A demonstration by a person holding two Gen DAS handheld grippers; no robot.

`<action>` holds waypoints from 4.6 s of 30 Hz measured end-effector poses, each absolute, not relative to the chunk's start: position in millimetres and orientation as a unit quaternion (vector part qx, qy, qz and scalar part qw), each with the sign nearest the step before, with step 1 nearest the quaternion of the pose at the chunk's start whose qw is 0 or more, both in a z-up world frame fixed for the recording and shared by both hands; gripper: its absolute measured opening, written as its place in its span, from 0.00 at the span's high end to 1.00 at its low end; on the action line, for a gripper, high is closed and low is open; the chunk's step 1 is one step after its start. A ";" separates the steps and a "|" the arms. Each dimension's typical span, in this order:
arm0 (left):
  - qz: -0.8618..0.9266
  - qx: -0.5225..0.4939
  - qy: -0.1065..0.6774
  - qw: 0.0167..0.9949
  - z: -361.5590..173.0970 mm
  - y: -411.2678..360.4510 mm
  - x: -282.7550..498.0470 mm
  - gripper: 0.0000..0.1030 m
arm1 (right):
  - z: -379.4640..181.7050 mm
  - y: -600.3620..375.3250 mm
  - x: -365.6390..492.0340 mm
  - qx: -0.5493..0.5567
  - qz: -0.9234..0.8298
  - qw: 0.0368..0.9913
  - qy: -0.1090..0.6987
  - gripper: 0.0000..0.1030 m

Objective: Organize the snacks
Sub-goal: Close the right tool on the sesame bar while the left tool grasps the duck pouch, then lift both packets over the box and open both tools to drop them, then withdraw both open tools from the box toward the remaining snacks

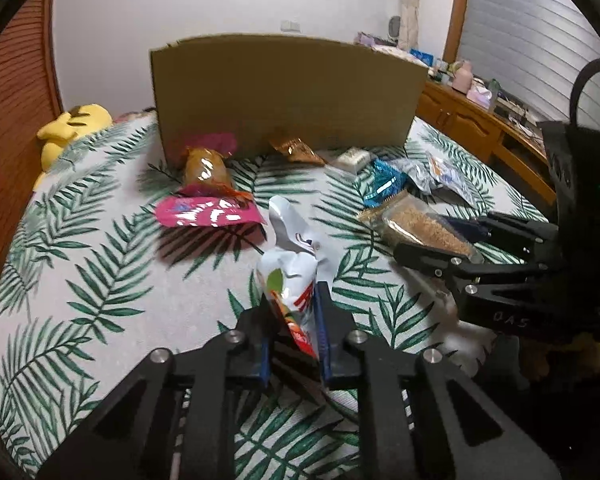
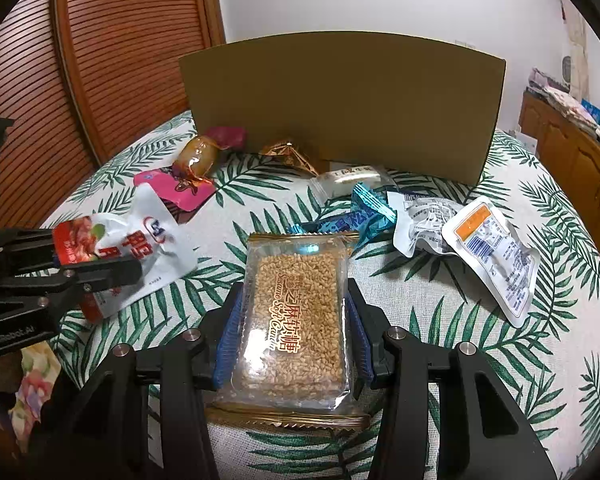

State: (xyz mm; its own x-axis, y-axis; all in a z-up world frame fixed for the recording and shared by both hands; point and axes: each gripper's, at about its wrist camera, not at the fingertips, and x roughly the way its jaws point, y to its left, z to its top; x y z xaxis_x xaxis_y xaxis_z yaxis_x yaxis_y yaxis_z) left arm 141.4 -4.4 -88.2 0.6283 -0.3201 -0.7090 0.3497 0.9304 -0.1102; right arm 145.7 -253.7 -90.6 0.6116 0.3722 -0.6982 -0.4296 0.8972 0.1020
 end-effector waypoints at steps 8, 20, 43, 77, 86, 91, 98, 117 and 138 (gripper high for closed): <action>-0.176 0.020 0.343 0.922 -70.2 -4.6 126.0 0.86 | -90.0 -257.6 145.0 -0.019 0.226 0.899 0.374 0.56; -0.172 0.010 0.326 0.929 -62.6 -9.3 120.9 0.85 | -80.1 -269.1 134.7 0.013 0.239 0.903 0.357 0.57; -0.167 -0.029 0.281 0.945 -25.8 6.9 164.4 0.85 | -31.6 -286.4 150.3 0.010 0.247 0.919 0.307 0.57; -0.184 -0.052 0.211 0.959 19.2 1.0 339.1 0.85 | 29.2 -261.2 323.1 -0.037 0.263 0.938 0.223 0.56; -0.180 -0.036 0.241 0.953 -4.6 -10.1 351.5 0.84 | 4.2 -257.5 336.8 -0.043 0.262 0.933 0.242 0.56; -0.176 -0.026 0.248 0.952 -9.4 -15.9 350.1 0.78 | -1.1 -258.9 338.3 -0.040 0.259 0.932 0.249 0.55; -0.173 -0.027 0.252 0.952 -12.7 -15.4 350.6 0.72 | -0.2 -256.5 341.7 -0.039 0.257 0.932 0.253 0.51; -0.167 -0.006 0.236 0.957 16.3 -18.1 313.3 0.60 | 36.8 -256.9 296.1 -0.062 0.246 0.943 0.215 0.48; -0.160 0.052 0.300 0.939 1.6 -10.6 211.4 0.55 | 20.0 -319.8 188.5 -0.028 0.180 0.943 0.277 0.40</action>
